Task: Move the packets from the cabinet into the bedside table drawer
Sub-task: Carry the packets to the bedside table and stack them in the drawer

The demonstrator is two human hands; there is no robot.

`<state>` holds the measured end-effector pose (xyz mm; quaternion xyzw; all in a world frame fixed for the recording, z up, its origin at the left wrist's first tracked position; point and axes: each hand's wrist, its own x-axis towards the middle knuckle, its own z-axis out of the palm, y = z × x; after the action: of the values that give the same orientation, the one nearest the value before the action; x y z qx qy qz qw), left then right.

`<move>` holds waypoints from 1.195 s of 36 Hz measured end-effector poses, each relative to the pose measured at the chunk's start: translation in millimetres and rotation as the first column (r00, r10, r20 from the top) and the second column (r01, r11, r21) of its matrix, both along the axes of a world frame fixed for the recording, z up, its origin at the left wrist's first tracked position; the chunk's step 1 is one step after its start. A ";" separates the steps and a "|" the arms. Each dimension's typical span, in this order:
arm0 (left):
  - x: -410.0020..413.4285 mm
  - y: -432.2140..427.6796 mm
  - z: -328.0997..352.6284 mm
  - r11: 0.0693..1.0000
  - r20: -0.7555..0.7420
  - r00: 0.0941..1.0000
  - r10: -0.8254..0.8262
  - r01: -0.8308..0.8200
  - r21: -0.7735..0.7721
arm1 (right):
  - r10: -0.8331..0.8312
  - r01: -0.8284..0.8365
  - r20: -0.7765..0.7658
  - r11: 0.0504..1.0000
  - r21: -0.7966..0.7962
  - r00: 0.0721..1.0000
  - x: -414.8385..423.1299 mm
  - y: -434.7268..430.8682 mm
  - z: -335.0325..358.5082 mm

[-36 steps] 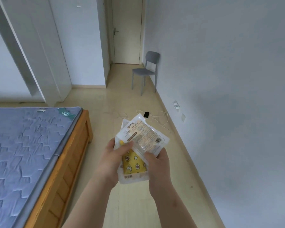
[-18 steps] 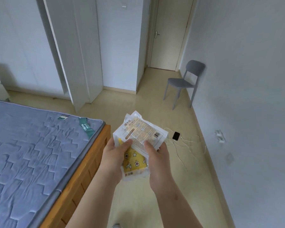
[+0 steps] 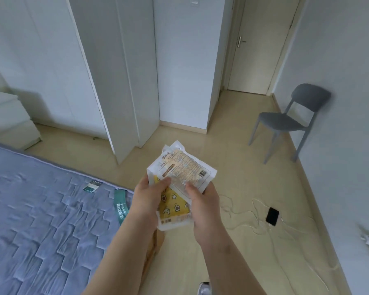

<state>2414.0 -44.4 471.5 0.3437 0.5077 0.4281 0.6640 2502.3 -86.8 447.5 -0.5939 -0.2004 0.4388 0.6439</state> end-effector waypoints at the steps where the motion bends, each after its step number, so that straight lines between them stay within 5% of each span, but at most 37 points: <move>1: 9.4 20.0 -2.2 1.000 0.000 1.000 0.022 -0.022 0.003 | 0.026 -0.026 0.004 1.000 0.000 1.000 9.9 21.6 -1.7; 12: 130.3 233.4 12.1 0.987 0.066 0.985 0.157 -0.160 0.035 | 0.188 -0.194 0.097 0.980 0.052 0.977 137.3 250.7 16.2; 30: 149.3 554.2 -5.3 0.923 0.145 0.914 0.380 -0.385 0.008 | 0.396 -0.402 0.173 0.916 -0.002 0.902 155.9 587.1 7.4; 37: 90.5 635.7 -4.9 0.816 0.076 0.813 0.577 -0.578 -0.006 | 0.578 -0.582 0.131 0.813 -0.012 0.805 96.7 688.7 1.4; 43: 18.3 694.1 -18.9 0.623 0.028 0.623 0.782 -0.782 -0.023 | 0.783 -0.785 0.125 0.618 -0.043 0.610 17.8 770.3 -13.1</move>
<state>2432.2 649.7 452.6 0.0788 0.5967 0.6775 0.4228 2520.0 683.4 434.3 -0.4688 -0.4850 0.6344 0.3775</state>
